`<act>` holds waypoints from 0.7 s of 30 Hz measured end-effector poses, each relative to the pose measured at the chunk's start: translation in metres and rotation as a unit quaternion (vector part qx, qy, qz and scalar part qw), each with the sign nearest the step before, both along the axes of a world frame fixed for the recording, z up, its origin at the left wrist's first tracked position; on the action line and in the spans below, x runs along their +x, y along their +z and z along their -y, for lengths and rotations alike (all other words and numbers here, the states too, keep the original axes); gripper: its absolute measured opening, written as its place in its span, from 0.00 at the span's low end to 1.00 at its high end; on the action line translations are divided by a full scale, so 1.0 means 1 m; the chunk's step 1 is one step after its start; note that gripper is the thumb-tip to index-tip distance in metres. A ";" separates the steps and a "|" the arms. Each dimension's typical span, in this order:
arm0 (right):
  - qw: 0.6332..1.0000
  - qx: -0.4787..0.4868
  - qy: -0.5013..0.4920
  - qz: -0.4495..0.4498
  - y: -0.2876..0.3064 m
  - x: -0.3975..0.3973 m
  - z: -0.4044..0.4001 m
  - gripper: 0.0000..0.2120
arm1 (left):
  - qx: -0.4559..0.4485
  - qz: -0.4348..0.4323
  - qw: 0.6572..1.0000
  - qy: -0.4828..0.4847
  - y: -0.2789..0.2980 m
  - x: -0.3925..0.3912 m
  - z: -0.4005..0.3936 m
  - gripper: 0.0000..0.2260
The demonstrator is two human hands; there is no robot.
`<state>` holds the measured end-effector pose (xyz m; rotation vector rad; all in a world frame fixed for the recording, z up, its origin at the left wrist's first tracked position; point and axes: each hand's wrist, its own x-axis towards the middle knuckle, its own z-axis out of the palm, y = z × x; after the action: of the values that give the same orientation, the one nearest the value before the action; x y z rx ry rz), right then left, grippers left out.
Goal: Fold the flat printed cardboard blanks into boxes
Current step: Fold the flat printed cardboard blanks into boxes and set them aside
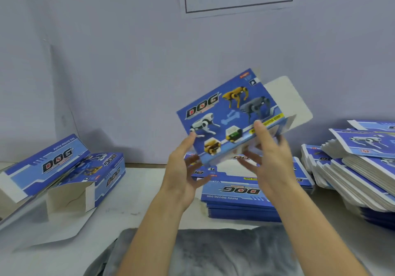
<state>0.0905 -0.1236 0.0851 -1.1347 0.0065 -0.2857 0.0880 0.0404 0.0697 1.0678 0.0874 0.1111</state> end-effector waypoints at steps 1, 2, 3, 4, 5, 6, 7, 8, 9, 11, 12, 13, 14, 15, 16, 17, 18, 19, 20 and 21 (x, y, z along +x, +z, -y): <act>1.000 0.004 -0.007 0.005 -0.001 0.003 0.008 0.26 | 0.032 0.003 0.999 0.017 0.001 0.001 -0.002 0.20; 1.000 -0.015 0.000 0.005 -0.002 0.005 0.016 0.24 | 0.060 0.014 0.997 0.041 0.001 0.002 -0.004 0.23; 0.998 -0.052 0.021 0.004 -0.003 0.006 0.023 0.21 | 0.083 0.028 0.994 0.061 0.002 0.002 -0.008 0.25; 0.994 -0.095 0.056 0.005 -0.004 0.006 0.028 0.18 | 0.091 0.045 0.993 0.065 0.003 0.003 -0.011 0.26; 0.987 -0.132 0.095 0.007 -0.006 0.006 0.029 0.16 | 0.091 0.067 0.992 0.055 0.005 0.002 -0.015 0.26; 0.980 -0.157 0.122 0.007 -0.008 0.007 0.029 0.14 | 0.100 0.089 0.990 0.037 0.007 0.000 -0.020 0.25; 0.976 -0.171 0.134 0.006 -0.009 0.008 0.028 0.13 | 0.128 0.105 0.986 0.016 0.009 -0.001 -0.025 0.24; 0.974 -0.179 0.136 0.006 -0.011 0.008 0.027 0.13 | 0.167 0.117 0.979 -0.018 0.011 -0.002 -0.031 0.25; 0.971 -0.194 0.140 0.009 -0.011 0.009 0.027 0.15 | 0.212 0.123 0.968 -0.062 0.013 -0.004 -0.037 0.27; 0.952 -0.255 0.166 0.015 -0.010 0.008 0.029 0.24 | 0.266 0.138 0.944 -0.135 0.017 -0.008 -0.040 0.31; 0.941 -0.284 0.185 0.015 -0.010 0.007 0.029 0.29 | 0.261 0.154 0.943 -0.139 0.017 -0.008 -0.037 0.32; 0.932 -0.300 0.203 0.011 -0.010 0.006 0.027 0.33 | 0.243 0.171 0.947 -0.120 0.017 -0.006 -0.033 0.32; 0.928 -0.302 0.220 0.005 -0.011 0.005 0.026 0.35 | 0.225 0.184 0.953 -0.086 0.015 -0.004 -0.028 0.31; 0.925 -0.301 0.231 0.000 -0.013 0.005 0.024 0.35 | 0.213 0.193 0.957 -0.051 0.014 -0.001 -0.023 0.29; 0.924 -0.301 0.234 0.001 -0.014 0.006 0.023 0.34 | 0.204 0.197 0.959 -0.028 0.012 0.000 -0.019 0.25; 0.925 -0.304 0.227 0.007 -0.016 0.007 0.022 0.32 | 0.195 0.195 0.961 -0.021 0.010 0.001 -0.016 0.20; 0.931 -0.296 0.211 0.015 -0.017 0.008 0.020 0.30 | 0.185 0.189 0.964 -0.027 0.007 0.001 -0.014 0.15; 0.943 -0.273 0.186 0.022 -0.018 0.009 0.017 0.29 | 0.175 0.178 0.967 -0.041 0.005 0.001 -0.013 0.12; 0.958 -0.238 0.155 0.027 -0.019 0.008 0.012 0.30 | 0.168 0.166 0.970 -0.054 0.003 0.001 -0.011 0.10; 0.970 -0.204 0.124 0.038 -0.020 0.007 0.005 0.30 | 0.161 0.159 0.972 -0.060 0.001 0.001 -0.009 0.09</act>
<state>0.0976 -0.1288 0.0650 -1.5168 -0.2720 -0.1069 0.0887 0.0493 0.0708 1.3631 -0.2934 0.1901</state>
